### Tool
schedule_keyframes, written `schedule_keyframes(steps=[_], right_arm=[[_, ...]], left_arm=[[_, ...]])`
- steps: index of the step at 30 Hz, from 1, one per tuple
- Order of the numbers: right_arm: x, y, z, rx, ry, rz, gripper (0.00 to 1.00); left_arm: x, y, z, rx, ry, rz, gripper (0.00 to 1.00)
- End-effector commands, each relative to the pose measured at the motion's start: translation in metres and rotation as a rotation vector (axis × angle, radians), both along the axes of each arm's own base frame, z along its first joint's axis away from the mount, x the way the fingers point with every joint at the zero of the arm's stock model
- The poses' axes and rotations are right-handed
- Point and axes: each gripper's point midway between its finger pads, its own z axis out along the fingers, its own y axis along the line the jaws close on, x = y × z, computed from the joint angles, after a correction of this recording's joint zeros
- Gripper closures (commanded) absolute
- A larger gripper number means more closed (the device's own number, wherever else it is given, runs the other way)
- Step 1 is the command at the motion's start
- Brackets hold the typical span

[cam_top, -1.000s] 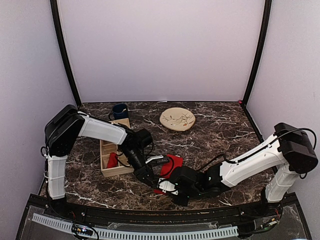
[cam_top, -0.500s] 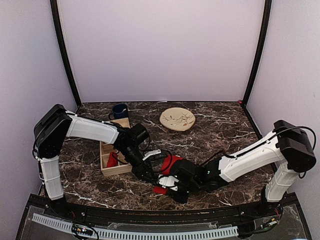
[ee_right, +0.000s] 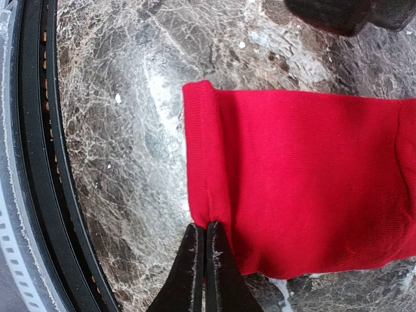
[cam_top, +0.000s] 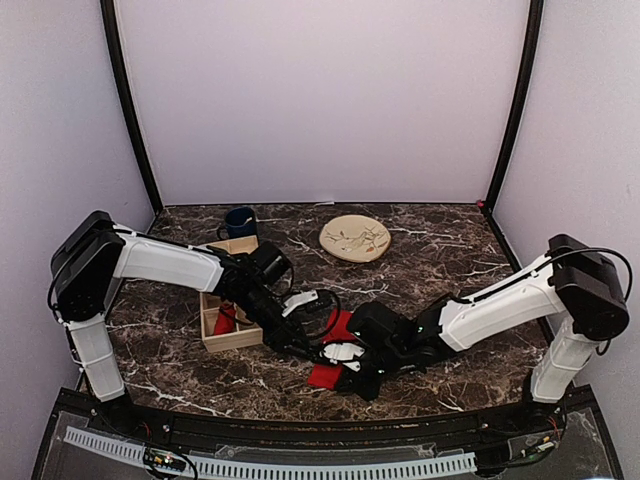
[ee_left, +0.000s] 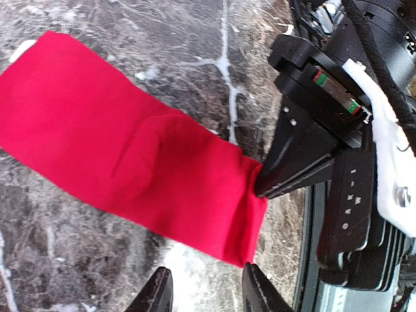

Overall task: Roll the socks
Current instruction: Roll the sock at the center of the board.

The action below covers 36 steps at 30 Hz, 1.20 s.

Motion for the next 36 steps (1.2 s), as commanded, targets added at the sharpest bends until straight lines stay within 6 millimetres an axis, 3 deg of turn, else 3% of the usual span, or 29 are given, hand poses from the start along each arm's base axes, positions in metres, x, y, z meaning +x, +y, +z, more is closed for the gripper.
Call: schedule_keyframes(steps=[1, 12, 18, 27, 36], right_arm=[[-0.019, -0.031, -0.025, -0.109, 0.128, 0.004, 1.0], [-0.016, -0.035, -0.024, -0.074, 0.276, -0.019, 1.0], [-0.012, -0.036, -0.024, -0.05, 0.389, -0.042, 1.0], [-0.009, -0.036, -0.023, -0.006, 0.582, -0.061, 1.0], [-0.003, -0.035, -0.018, 0.029, 0.691, -0.103, 1.0]], left_arm=[[0.014, 0.0, 0.009, -0.011, -0.076, 0.056, 0.6], [0.028, 0.001, 0.021, -0.047, -0.184, 0.109, 0.6], [0.031, 0.003, 0.038, -0.111, -0.257, 0.147, 0.58], [0.007, -0.002, 0.052, -0.185, -0.331, 0.083, 0.57], [-0.021, -0.012, 0.04, -0.16, -0.436, 0.006, 0.57]])
